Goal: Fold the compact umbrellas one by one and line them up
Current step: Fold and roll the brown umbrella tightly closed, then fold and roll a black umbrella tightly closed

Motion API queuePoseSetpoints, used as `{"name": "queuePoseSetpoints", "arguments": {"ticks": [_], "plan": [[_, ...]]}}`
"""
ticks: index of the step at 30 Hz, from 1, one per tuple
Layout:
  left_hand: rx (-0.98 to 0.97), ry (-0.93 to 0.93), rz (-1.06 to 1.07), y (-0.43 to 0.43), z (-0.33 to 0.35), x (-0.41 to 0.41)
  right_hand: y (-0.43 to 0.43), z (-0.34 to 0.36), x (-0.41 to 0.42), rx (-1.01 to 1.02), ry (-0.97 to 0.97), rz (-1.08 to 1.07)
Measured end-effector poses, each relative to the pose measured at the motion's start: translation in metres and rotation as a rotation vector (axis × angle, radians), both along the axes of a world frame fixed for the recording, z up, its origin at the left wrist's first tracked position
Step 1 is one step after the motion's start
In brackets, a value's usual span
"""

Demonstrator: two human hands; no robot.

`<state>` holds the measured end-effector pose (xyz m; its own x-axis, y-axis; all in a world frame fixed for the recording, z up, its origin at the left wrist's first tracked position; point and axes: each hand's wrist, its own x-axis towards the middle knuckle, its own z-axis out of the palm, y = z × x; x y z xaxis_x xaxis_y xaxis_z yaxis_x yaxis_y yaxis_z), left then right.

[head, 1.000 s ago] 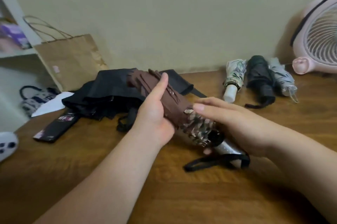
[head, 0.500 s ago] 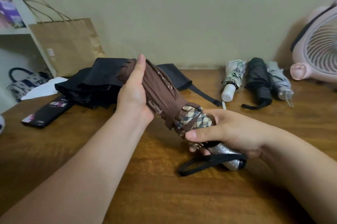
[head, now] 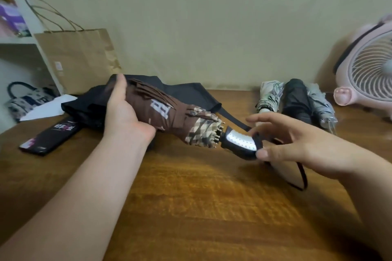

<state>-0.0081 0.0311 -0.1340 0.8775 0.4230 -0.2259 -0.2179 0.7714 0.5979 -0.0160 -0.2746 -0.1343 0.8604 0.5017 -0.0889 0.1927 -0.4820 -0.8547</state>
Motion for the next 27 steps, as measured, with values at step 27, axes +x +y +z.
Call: {"name": "queuePoseSetpoints", "arguments": {"ticks": [27], "plan": [[0.621,0.024,-0.293,-0.066,-0.006,-0.024,0.074,-0.018,-0.035,0.002,0.053,0.075]]}}
